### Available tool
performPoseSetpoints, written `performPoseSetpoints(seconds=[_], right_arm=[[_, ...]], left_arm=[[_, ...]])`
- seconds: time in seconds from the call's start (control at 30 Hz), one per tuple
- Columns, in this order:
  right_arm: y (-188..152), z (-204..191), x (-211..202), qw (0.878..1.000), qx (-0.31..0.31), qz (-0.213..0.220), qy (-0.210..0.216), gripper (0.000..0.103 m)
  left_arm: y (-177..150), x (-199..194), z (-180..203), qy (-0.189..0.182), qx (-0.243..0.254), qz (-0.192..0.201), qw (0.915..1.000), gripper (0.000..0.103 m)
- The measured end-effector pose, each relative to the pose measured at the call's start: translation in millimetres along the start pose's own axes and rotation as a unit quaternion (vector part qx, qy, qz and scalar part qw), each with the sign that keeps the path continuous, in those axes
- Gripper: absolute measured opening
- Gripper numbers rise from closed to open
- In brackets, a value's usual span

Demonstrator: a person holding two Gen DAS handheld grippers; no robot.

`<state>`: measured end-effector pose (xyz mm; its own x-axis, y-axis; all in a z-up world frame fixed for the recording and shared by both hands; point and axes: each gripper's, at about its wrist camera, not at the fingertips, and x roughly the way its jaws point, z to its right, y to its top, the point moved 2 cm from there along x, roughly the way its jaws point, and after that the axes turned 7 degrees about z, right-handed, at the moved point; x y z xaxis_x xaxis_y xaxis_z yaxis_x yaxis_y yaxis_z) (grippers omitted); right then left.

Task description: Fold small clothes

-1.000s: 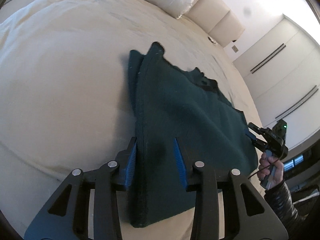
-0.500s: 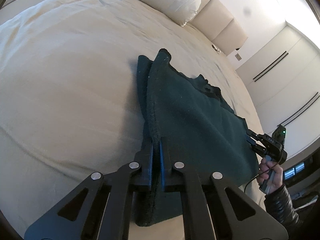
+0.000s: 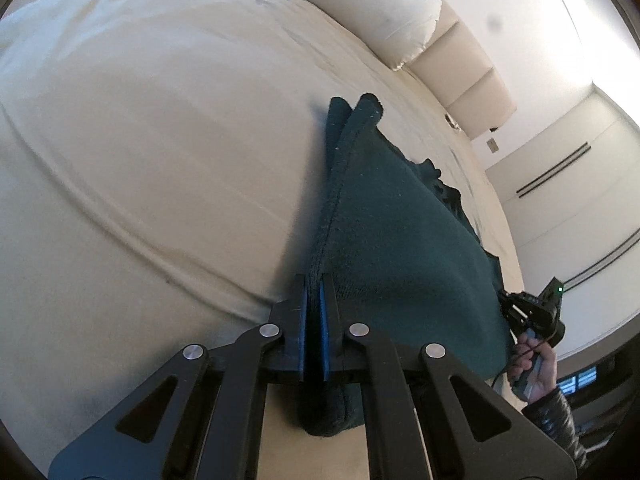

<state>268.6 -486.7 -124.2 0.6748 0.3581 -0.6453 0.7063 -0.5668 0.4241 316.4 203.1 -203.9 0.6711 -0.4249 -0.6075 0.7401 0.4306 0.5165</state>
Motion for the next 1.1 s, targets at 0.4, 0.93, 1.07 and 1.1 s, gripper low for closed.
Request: performPoseSetpoints(seconds=[0.4, 0.93, 1.07, 1.1], right_arm=[[0.1, 8.3, -72.6, 0.993, 0.009, 0.108, -0.051, 0.041], [-39.4, 18.5, -84.9, 0.985, -0.074, 0.040, -0.149, 0.007], [-49.7, 24.7, -91.4, 0.985, -0.058, 0.049, -0.157, 0.005], [-50.8, 27.8, -91.3, 0.983, -0.054, 0.051, -0.166, 0.000]], left_arm=[[22.9, -49.1, 22.8, 0.059, 0.020, 0.045, 0.9970, 0.008], [8.4, 11.7, 57.0, 0.024, 0.086, -0.009, 0.9960, 0.008], [9.5, 10.6, 49.2, 0.013, 0.070, -0.010, 0.9974, 0.008], [9.0, 11.5, 48.6, 0.014, 0.074, -0.010, 0.9971, 0.008]])
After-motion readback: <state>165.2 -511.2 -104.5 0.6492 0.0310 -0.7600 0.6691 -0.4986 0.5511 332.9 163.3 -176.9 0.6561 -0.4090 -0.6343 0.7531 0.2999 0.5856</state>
